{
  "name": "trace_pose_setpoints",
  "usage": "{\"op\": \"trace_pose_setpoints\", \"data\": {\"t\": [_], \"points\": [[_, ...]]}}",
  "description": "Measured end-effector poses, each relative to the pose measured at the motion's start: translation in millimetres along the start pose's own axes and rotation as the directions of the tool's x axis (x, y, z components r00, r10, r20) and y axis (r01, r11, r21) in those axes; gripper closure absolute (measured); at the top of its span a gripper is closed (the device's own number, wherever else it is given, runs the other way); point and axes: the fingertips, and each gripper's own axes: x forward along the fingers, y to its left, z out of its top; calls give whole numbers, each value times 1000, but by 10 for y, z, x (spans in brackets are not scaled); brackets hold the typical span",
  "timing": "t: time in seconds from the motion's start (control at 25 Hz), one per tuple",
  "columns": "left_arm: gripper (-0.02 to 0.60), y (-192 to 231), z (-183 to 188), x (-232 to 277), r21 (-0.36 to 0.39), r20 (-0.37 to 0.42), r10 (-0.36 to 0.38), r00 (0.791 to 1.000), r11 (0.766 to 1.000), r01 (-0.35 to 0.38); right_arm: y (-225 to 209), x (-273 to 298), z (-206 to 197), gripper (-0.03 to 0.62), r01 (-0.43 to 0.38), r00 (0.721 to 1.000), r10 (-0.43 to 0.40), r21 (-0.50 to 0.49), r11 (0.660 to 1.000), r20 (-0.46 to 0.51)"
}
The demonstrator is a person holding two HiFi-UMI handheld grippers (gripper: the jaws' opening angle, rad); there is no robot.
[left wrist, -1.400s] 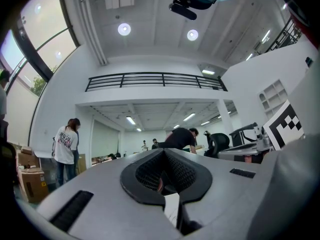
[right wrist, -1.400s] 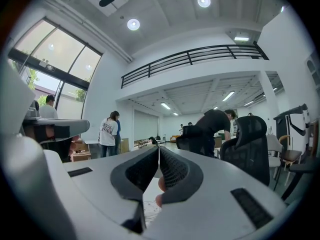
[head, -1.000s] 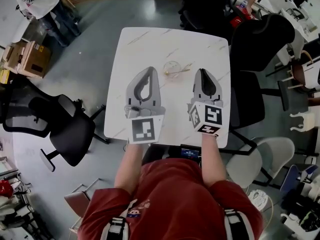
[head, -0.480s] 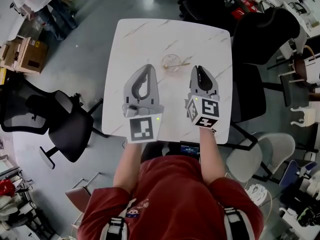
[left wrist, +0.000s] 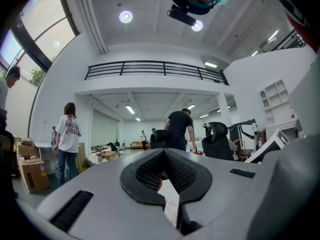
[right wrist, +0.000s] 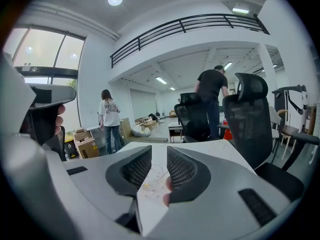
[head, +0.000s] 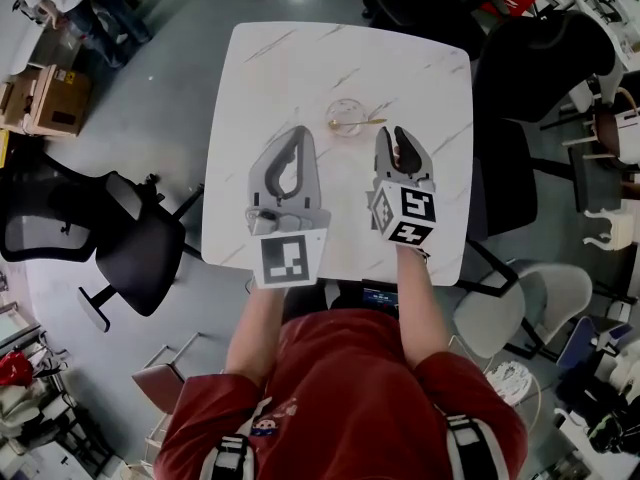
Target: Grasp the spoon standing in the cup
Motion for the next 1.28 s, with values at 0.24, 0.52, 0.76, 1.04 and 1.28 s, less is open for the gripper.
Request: {"op": "trace_pose_setpoints", "data": {"t": [0.24,0.52,0.76,1.04,1.28], "points": [[580,34,-130,37,-5,-31,6,999,1000,-6,-11,141,-159,500,-2,999,3,27,1000,-38],[580,51,-273,83,-4,-58,8,998,1000,-9,-59,295,-329,477,0,997,5,77,997,-73],[580,63,-352,143,-6,-80,9,997,1000,-10,-114,415,-412,470,4,995,6,101,995,-98],[580,84,-445,196,0,-101,11,995,1000,-11,-156,541,-525,470,7,992,9,123,992,-125],[580,83,-483,210,-3,-109,12,994,1000,-13,-163,577,-569,470,9,991,9,137,991,-133]]}}
